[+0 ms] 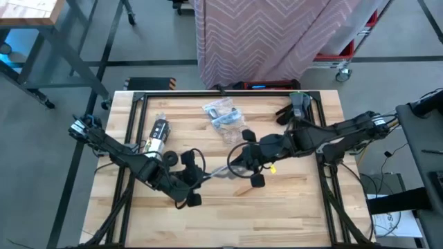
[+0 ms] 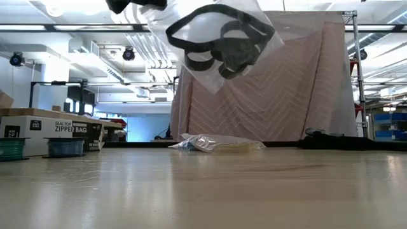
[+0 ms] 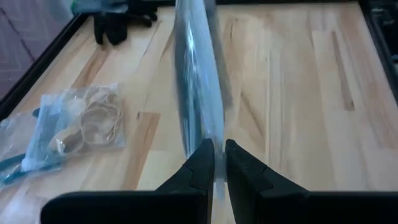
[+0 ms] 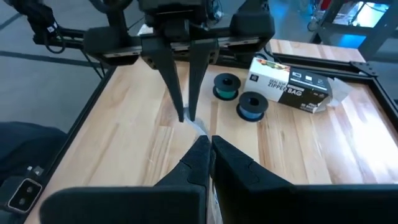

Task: Sort rubber bands
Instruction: Close the transparent zip bag

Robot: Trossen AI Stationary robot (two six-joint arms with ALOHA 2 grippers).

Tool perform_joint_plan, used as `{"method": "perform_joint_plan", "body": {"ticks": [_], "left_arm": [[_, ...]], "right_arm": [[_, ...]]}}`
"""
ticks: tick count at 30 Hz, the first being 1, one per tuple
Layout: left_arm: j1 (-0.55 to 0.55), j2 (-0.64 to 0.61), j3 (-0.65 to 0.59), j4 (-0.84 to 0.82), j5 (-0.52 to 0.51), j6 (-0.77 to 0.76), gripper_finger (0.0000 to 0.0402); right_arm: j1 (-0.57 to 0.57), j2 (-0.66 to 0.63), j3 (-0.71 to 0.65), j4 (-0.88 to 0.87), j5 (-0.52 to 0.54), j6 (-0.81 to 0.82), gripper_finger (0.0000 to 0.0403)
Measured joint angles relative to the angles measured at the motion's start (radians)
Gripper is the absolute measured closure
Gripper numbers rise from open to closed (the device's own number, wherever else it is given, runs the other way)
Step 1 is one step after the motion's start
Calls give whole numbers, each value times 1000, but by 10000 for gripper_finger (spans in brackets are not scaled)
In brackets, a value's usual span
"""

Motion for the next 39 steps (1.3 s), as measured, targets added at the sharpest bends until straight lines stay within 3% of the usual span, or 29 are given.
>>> {"method": "perform_joint_plan", "body": {"ticks": [14, 19, 23, 32, 35, 39], "left_arm": [[-3, -28, 2, -109, -5, -74, 386], [11, -42, -1, -155, -70, -78, 386], [100, -40, -15, -166, -53, -75, 386], [392, -14, -100, -126, 73, 20, 386], [470, -9, -152, 2, 122, 71, 386], [571, 20, -238, 304, 274, 188, 386]], "right_arm": [[0, 0, 46, -109, 41, -4, 403], [-9, 18, 46, -150, 56, -10, 403], [-27, 48, 39, -150, 71, -22, 403], [-111, 203, 4, -269, 277, -9, 403], [-162, 251, 1, -331, 341, 3, 403], [-229, 294, -2, -362, 344, -2, 403]]}}
